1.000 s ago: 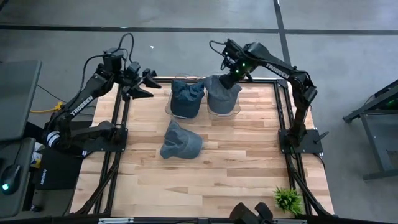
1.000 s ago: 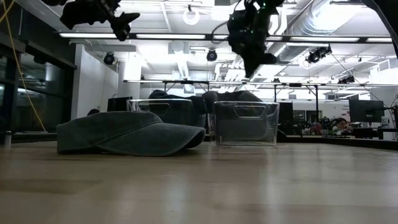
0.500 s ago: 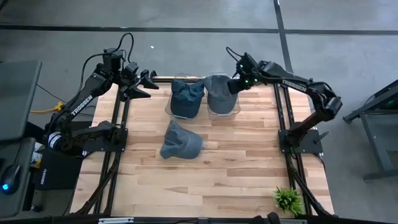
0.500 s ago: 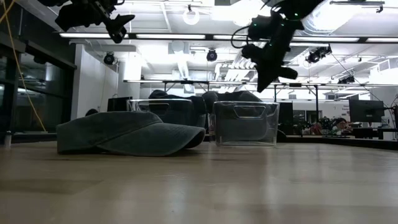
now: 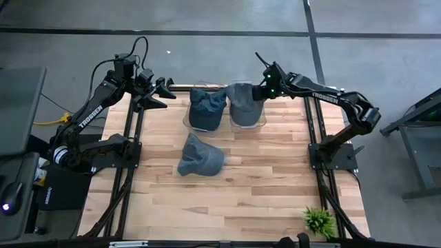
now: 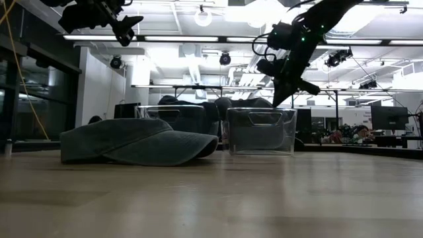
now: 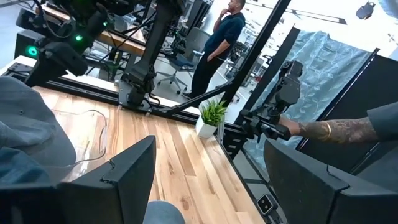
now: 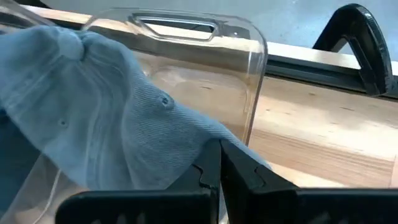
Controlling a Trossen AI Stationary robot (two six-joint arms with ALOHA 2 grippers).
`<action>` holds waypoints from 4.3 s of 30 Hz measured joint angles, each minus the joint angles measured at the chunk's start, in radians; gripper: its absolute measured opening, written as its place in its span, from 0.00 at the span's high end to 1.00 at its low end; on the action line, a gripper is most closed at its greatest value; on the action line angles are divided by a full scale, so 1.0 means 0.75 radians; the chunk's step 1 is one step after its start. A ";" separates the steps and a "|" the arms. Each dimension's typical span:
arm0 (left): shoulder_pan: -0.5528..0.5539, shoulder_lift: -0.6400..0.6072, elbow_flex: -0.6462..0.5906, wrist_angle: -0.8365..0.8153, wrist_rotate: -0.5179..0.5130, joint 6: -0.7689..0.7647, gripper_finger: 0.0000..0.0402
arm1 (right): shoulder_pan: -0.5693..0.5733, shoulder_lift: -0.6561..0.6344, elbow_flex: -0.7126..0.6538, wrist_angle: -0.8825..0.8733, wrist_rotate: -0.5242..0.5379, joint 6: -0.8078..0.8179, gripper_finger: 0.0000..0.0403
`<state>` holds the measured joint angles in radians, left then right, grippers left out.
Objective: Pick & Place hat
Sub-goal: Put the right gray cap into the right transparent bin, then put the gray cap into the right transparent bin
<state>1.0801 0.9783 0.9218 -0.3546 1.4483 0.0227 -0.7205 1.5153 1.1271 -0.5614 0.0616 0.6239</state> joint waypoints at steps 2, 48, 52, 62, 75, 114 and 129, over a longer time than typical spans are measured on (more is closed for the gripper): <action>0.000 0.000 0.000 0.000 -0.001 0.000 0.32 | -0.001 0.014 0.000 -0.001 0.005 0.000 1.00; -0.001 0.001 0.000 -0.013 0.013 0.003 0.32 | 0.018 0.280 0.015 0.213 -0.264 -0.106 1.00; -0.001 0.001 0.000 -0.021 0.013 0.003 0.32 | 0.017 0.244 0.063 0.137 -0.204 -0.148 1.00; -0.001 0.001 0.000 -0.021 0.012 0.003 0.32 | 0.009 0.200 0.177 0.082 -0.199 -0.270 1.00; -0.001 0.001 0.000 -0.020 0.010 0.004 0.32 | 0.101 0.250 0.192 0.182 -0.386 -0.520 1.00; -0.001 0.001 0.000 -0.060 0.008 -0.001 0.32 | 0.184 0.407 0.191 0.075 -0.169 -0.658 1.00; -0.001 0.001 0.000 -0.206 -0.082 -0.011 0.32 | 0.184 0.204 0.191 0.069 -0.298 -0.646 0.93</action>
<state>1.0798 0.9787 0.9218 -0.5087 1.3867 0.0147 -0.5823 1.6682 1.2705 -0.5099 -0.1622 0.1391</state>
